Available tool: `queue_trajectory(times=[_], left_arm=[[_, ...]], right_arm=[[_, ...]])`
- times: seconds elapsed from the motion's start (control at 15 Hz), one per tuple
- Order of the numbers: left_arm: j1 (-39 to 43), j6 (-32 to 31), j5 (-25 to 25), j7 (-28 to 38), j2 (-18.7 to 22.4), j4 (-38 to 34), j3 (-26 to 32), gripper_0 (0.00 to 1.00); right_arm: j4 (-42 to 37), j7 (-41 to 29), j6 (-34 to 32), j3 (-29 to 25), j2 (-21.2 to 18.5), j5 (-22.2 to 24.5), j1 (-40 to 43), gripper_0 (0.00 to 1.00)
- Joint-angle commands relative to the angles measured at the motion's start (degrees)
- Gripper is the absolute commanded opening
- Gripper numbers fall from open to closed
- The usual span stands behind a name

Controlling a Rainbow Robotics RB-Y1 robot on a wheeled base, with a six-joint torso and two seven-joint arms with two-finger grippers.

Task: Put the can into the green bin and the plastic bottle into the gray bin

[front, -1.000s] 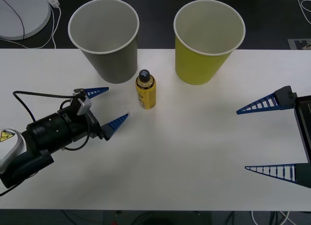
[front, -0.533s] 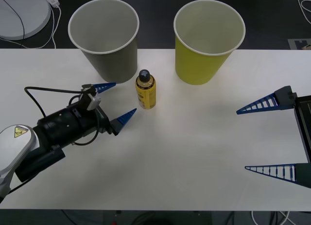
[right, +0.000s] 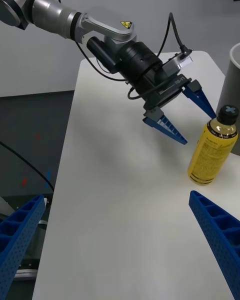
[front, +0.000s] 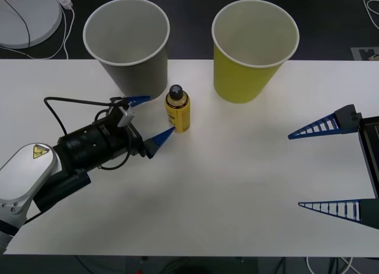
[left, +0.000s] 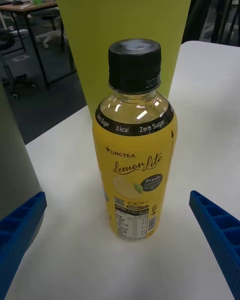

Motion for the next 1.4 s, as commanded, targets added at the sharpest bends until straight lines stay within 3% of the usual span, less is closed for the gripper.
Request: queue_trajectory(times=[0.07, 0.67, 1.4], left_arm=[[-1.06, -0.09, -2.01, 0.99, -1.23, 0.74, -0.09, 1.0], [-4.23, -0.09, -6.49, 3.27, -5.62, 3.55, -0.18, 1.0], [-6.69, -0.35, -10.36, 5.73, -7.64, 5.05, -0.26, 1.0]], right_arm=[[0.0, 0.0, 0.0, 0.0, 0.0, 0.0, 0.0, 1.0], [0.0, 0.0, 0.0, 0.0, 0.0, 0.0, 0.0, 1.0], [0.0, 0.0, 0.0, 0.0, 0.0, 0.0, 0.0, 1.0]])
